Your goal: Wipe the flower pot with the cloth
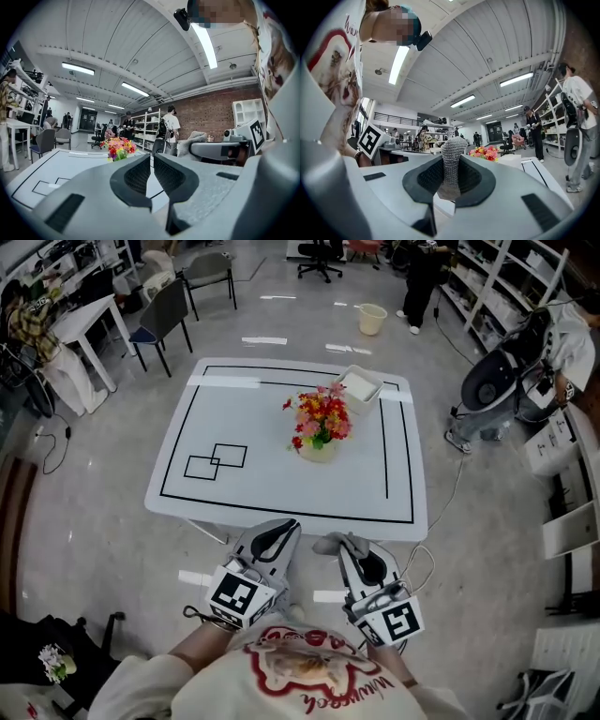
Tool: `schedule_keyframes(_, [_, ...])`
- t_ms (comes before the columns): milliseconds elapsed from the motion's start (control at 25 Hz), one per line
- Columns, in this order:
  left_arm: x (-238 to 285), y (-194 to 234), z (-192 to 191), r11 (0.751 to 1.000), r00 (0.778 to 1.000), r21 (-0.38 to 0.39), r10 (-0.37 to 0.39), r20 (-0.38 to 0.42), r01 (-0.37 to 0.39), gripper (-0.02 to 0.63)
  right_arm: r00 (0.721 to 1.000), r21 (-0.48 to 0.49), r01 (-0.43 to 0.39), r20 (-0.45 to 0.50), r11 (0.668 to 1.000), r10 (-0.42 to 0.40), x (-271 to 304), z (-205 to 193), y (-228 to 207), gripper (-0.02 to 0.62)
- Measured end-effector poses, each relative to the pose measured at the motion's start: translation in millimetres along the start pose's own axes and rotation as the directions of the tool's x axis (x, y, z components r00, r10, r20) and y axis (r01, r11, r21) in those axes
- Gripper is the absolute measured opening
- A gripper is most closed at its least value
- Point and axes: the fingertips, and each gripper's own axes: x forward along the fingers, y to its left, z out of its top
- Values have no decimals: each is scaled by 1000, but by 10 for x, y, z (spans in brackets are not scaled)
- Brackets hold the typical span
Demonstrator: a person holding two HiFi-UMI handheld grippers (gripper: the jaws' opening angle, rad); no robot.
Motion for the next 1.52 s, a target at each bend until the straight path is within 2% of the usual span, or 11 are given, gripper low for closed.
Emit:
schedule_keyframes(160, [231,405,105,1000,999,15,-3,37,2,25,1000,-17,26,2,1000,-26,358,-1,-223,44])
schedule_keyframes(400, [645,1184,363,999,997,47,20,79,-24,26,994,-43,104,14,994,-104,858,89,-868,44])
schedule_keyframes(640, [1073,1801,489,998,998,64,17,62,-21,26,976,-96,217,32,972,-215,1298,262,-1552,43])
schedule_keyframes(840, [1364,2133,469,998,999,67,1,45,-4,26,954,-105,298,14,949,-298,1536,127,-1940,44])
schedule_keyframes(1000, [1489,2259,361,999,1000,47,28,13,-28,26,936,-78,347,-36,935,-350,1504,-56,-2220,43])
schedule_keyframes(1160, [1538,2280,310,997,997,25,75,5,-75,25,935,-78,333,-105,940,-340,1615,-329,-2498,43])
schedule_keyframes(1360, [1543,2179,252,993,993,4,116,-24,-116,25,948,-118,230,-196,966,-250,2010,-716,-2693,44])
schedule_keyframes(1520, [1557,2135,221,989,989,-7,145,-41,-145,25,953,-109,158,-245,981,-181,2323,-977,-2773,43])
